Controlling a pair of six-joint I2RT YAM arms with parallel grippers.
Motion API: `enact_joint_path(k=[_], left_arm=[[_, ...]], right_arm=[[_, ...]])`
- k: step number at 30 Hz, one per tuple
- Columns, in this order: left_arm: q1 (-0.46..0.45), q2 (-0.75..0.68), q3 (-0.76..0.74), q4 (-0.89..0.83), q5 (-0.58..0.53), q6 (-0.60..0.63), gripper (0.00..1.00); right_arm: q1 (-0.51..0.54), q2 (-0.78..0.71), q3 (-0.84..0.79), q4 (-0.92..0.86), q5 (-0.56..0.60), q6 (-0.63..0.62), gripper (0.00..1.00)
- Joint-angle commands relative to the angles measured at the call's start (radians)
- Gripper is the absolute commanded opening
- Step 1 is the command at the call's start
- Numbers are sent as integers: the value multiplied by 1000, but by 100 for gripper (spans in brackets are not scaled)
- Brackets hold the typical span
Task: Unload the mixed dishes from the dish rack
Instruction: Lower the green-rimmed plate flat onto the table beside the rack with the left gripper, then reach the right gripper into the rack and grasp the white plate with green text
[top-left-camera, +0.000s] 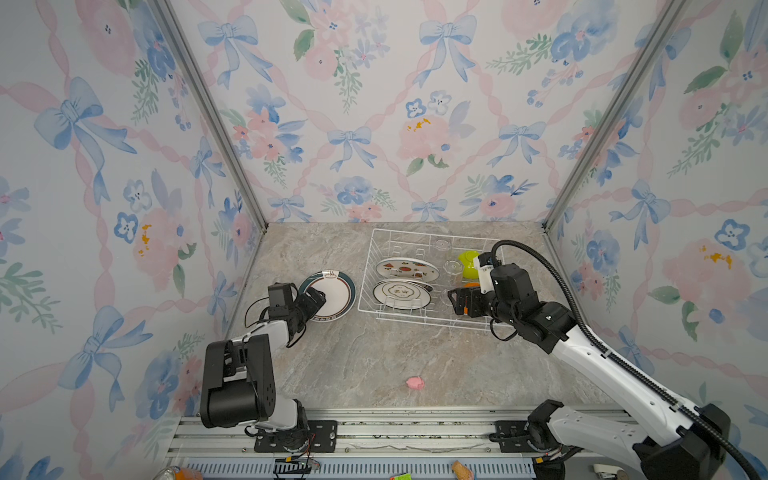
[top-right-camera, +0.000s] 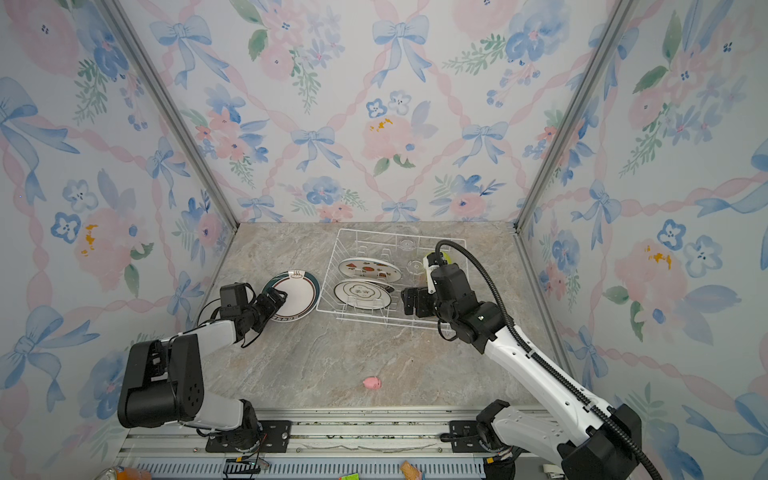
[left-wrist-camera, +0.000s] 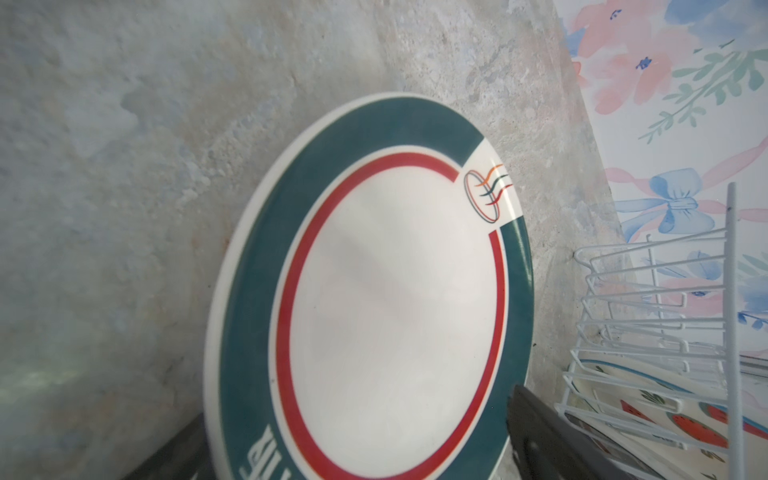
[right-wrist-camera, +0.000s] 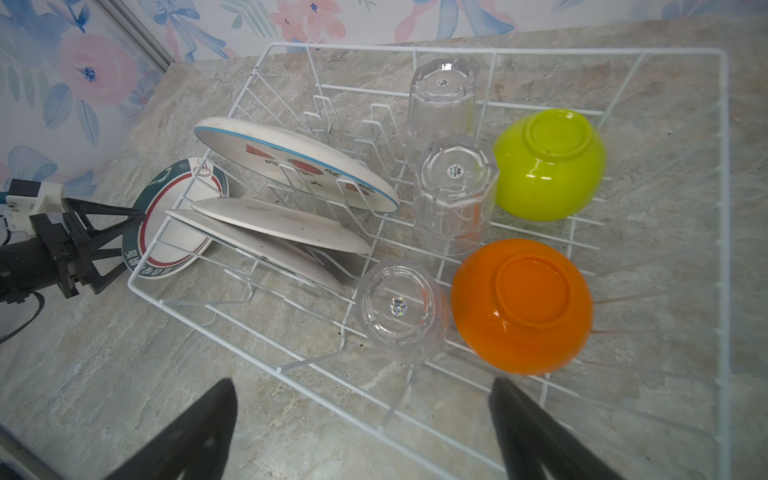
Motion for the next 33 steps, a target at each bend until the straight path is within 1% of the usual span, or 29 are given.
enact_joint_path(k=[1,6,12,16,19,25,27,30,33], left_arm=[[-22,-43,-27,-108,-58,36,98],[-36,-119,-36,-162,-67,43,98],[-54,-298,-74,-189,-78,21,98],[-87,-419,-77,-189,-70,10,98],[-124,-470,-61,-188,-54,-8,98],[-213,-503,-5,-188,-15,11,98],[-228,-517,3,-188,-10,21,98],[-247,-536,7,-188,-20,37,98],[-265,-547,11,-187,-42,50,98]], right_arm=[[11,27,10,-30,-12,-17,97],[15,53,35,-29,-19,-22,97],[46,102,65,-25,-20,-27,97],[52,147,81,3,-65,-32,97],[61,193,111,25,-81,-51,100],[93,293,184,25,-87,-119,88],[109,321,205,24,-74,-156,87],[131,364,235,17,-38,-207,84],[136,407,263,16,-47,-256,78]])
